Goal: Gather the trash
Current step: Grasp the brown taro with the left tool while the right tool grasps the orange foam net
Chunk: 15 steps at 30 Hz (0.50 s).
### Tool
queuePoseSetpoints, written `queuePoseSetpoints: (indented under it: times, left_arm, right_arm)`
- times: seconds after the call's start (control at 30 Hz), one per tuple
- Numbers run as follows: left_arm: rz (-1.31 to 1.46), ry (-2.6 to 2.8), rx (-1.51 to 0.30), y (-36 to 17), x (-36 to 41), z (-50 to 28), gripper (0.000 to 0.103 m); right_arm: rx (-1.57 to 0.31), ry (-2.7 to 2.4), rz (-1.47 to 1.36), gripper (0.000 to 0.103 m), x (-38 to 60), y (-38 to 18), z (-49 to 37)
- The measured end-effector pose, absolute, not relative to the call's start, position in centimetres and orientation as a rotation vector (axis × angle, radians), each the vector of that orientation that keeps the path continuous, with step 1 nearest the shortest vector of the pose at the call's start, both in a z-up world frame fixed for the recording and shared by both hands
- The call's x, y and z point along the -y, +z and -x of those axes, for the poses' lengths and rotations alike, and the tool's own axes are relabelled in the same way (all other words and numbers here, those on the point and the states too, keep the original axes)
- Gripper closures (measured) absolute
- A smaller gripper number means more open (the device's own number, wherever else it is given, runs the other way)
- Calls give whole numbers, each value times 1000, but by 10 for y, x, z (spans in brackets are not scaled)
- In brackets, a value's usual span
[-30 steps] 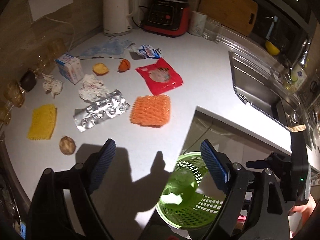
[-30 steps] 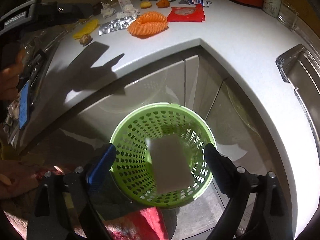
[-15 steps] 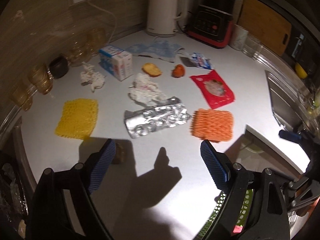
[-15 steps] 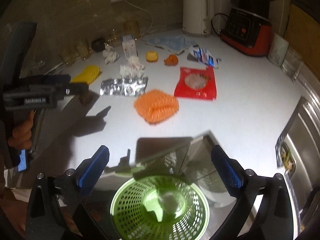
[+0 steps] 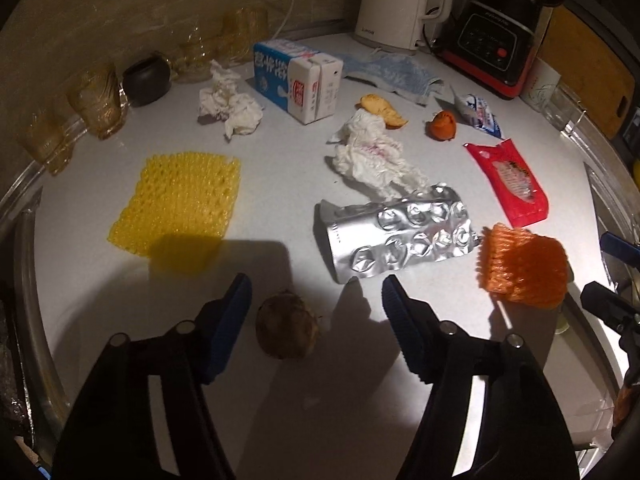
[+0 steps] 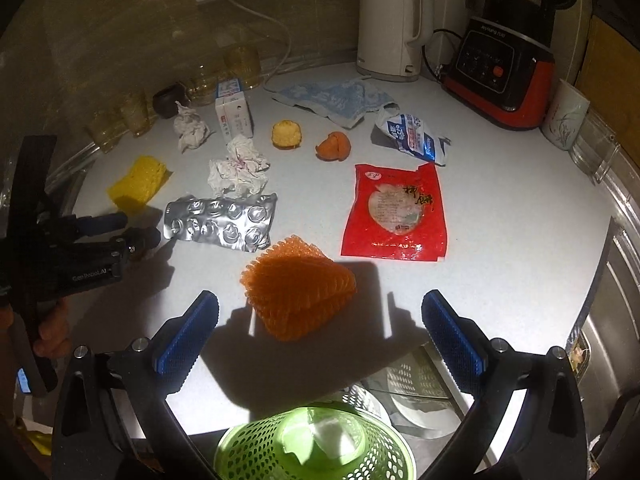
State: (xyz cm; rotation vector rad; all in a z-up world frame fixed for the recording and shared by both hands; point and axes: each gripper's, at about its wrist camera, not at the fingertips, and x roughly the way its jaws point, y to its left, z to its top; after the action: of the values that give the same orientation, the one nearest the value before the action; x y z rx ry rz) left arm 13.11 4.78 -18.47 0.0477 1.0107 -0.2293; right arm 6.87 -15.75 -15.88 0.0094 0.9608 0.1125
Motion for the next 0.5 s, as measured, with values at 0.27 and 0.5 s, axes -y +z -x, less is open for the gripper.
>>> queuePoseSetpoints:
  times: [0.27,0.5]
  left_arm:
    - [-64,-205,-1032,-197,-55,-133,65]
    - [-75,-191,-1016,-198,-55,-131,71]
  right_arm:
    - [-987,111,-30,2,159,-168,-74]
    - [-1006,100,-41,2,160,-173,-80]
